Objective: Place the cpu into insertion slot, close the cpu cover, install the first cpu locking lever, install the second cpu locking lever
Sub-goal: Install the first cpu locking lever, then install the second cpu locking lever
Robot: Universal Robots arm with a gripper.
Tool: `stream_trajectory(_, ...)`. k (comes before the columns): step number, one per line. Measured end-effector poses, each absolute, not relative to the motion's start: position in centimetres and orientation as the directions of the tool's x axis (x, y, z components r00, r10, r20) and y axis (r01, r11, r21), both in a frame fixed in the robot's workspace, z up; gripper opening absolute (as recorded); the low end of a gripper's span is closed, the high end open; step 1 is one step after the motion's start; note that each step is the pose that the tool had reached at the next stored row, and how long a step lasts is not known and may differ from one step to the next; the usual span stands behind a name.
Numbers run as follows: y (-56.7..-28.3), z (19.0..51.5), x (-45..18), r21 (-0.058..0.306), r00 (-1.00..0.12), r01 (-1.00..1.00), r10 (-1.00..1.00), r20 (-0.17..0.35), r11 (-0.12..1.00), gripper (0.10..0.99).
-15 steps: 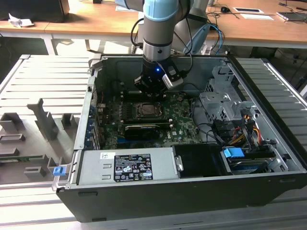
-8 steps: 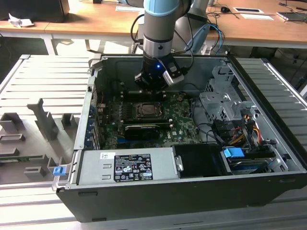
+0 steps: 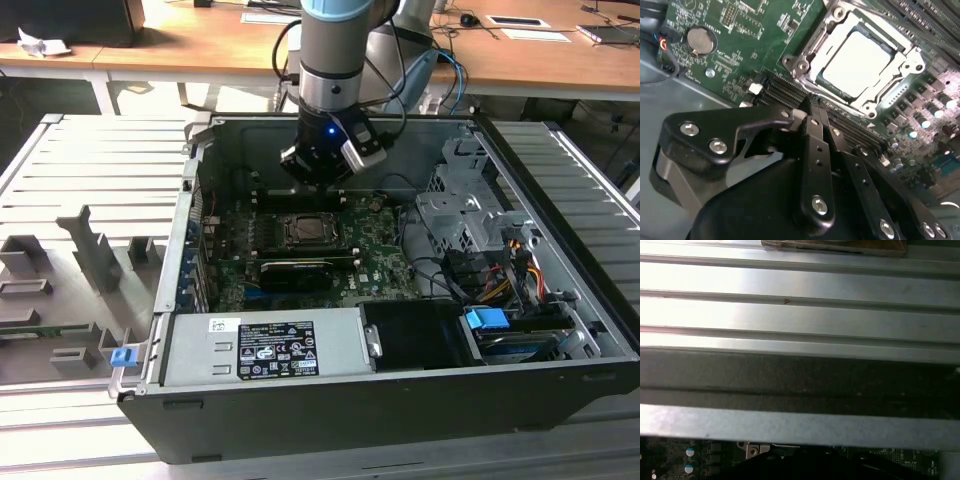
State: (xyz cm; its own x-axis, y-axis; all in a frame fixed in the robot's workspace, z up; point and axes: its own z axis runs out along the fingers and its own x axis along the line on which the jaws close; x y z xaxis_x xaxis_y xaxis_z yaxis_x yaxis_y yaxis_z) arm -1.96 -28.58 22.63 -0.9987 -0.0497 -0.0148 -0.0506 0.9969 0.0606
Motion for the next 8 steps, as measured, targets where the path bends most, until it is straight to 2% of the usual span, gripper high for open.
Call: stream_trajectory(8,-28.90,22.64,-1.96,0.060,-0.999,-0.051,-0.050,-0.015,0.997,0.106)
